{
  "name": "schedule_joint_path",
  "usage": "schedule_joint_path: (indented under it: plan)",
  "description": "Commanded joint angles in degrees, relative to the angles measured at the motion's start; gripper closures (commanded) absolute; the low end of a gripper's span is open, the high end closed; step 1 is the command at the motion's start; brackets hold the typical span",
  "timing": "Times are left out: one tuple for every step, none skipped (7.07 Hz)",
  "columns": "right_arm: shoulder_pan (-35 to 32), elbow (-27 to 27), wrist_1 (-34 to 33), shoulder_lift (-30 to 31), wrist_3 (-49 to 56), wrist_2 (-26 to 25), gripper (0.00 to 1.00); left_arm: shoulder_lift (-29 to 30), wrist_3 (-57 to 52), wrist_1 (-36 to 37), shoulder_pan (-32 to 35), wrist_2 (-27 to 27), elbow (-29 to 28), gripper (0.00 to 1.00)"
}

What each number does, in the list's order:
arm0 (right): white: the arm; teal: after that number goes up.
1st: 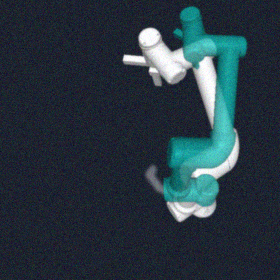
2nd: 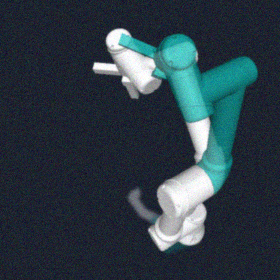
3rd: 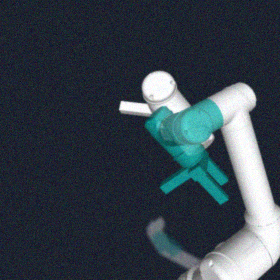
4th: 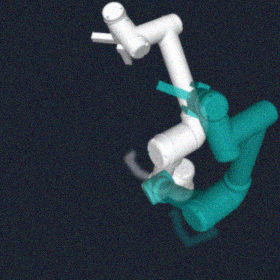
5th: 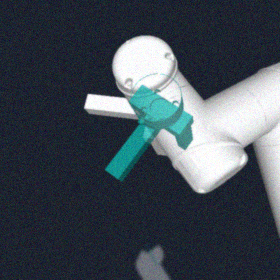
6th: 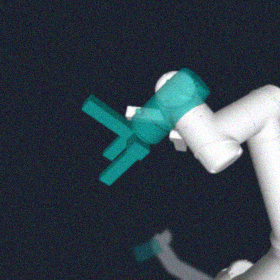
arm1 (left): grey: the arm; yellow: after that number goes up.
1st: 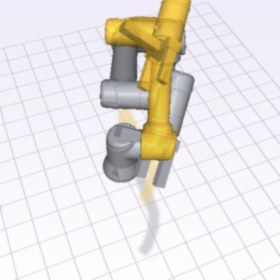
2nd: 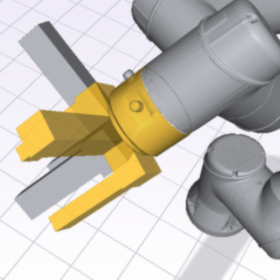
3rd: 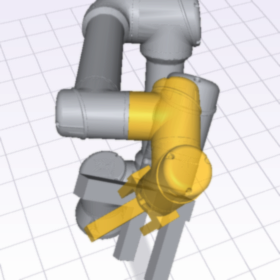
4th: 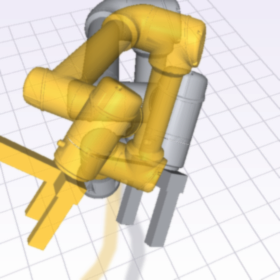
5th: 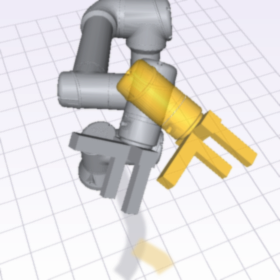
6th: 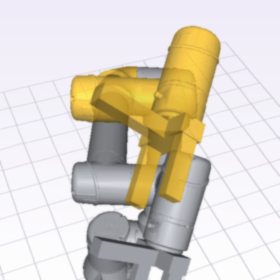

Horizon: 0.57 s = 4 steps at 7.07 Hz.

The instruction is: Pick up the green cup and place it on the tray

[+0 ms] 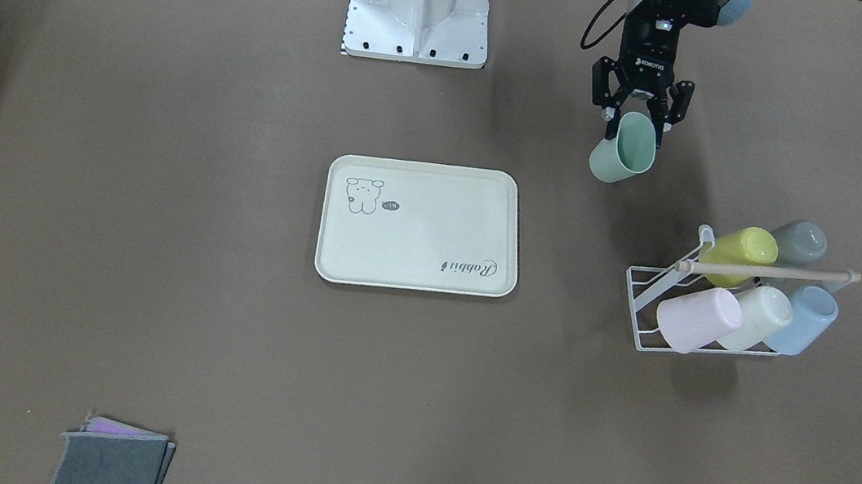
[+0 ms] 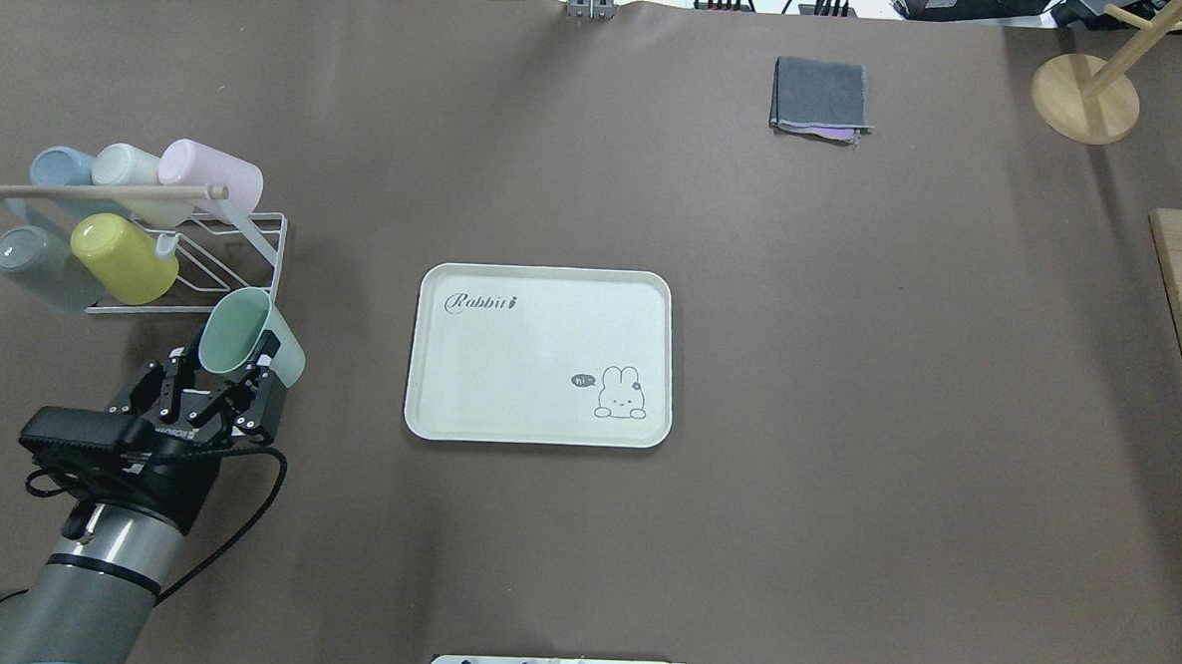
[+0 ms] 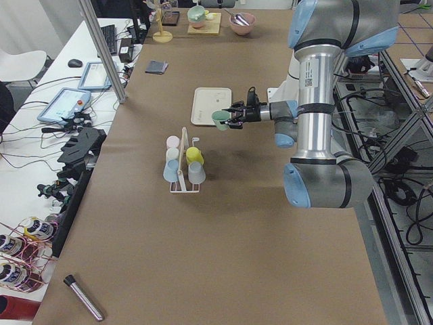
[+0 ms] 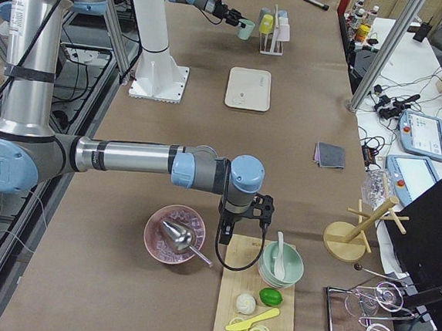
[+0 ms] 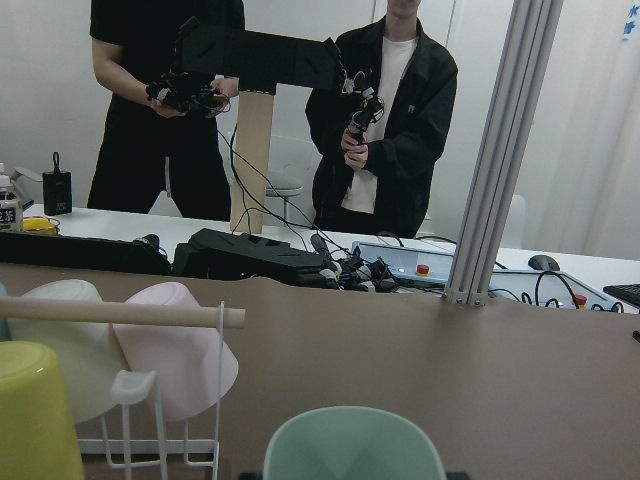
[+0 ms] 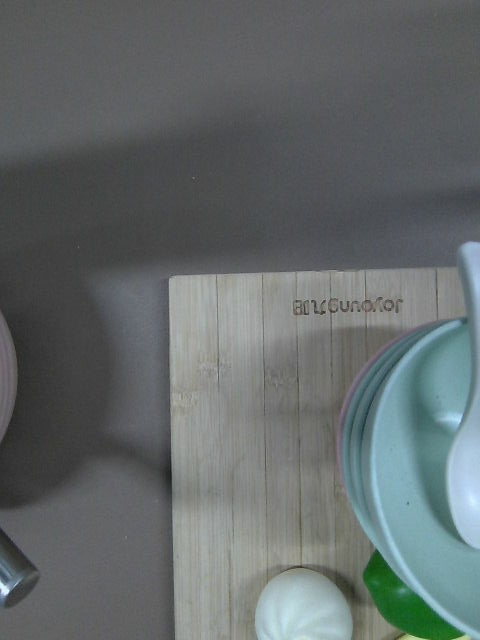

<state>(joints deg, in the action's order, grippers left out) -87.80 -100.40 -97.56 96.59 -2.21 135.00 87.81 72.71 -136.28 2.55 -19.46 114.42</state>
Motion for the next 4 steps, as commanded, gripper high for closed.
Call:
schedule_joint_path:
  plan:
    - [0.0,0.3,0.1,-0.1,0.1,0.0,0.0,10.1,-0.5,5.4,3.8,-2.2,-4.6,0.62]
    - [0.0,0.3,0.1,-0.1,0.1,0.0,0.0,17.1,-0.5,7.8,6.5,-4.3,-9.5,0.62]
    - [0.0,0.4,0.1,-0.1,0.2,0.0,0.0,24.8,-0.5,8.1,8.6,-5.0,-16.8,0.62]
    - [0.0,0.5,0.1,-0.1,0.2,0.0,0.0,32.1,-0.5,8.4,11.7,-5.0,-24.0,0.62]
